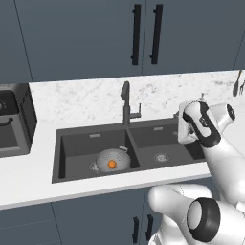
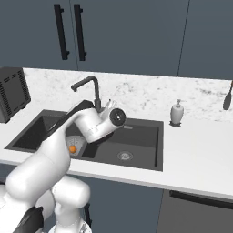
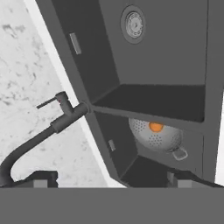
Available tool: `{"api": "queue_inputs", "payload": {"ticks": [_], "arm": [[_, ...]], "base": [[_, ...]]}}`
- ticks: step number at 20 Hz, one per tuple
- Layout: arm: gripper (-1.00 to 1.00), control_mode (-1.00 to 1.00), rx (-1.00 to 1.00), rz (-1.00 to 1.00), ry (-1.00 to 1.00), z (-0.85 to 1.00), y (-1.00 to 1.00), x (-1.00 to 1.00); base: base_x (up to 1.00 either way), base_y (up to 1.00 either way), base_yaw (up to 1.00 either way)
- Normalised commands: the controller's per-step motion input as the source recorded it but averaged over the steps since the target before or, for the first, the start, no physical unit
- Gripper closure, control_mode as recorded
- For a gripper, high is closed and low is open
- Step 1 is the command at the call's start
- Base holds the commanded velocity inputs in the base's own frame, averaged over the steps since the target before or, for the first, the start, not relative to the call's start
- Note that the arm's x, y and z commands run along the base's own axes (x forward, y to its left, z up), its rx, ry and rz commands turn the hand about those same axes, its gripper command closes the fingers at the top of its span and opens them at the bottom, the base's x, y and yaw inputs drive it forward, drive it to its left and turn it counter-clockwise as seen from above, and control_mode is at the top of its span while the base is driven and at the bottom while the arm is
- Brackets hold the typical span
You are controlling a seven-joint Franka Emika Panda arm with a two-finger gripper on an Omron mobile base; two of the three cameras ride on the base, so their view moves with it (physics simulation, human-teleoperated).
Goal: Put the colander in the sink, put the tangerine in the colander, and turn on the sink faucet and pour water over the colander.
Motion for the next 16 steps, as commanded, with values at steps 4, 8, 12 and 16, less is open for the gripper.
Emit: {"api": "queue_inputs", "payload": {"ticks": [4, 8, 12, 16], "arm": [[-1.0, -1.0, 0.34, -0.14, 0.1, 0.0, 0.14, 0.34], [-1.0, -1.0, 0.37, -0.15, 0.04, 0.0, 0.03, 0.29], [-1.0, -1.0, 0.32, -0.14, -0.01, 0.0, 0.1, 0.17], [-1.0, -1.0, 0.21, -0.16, -0.03, 0.0, 0.3, 0.15]], "base": [[0.0, 0.0, 0.0], [0.0, 0.0, 0.0], [0.0, 0.0, 0.0], [0.0, 0.0, 0.0]]}}
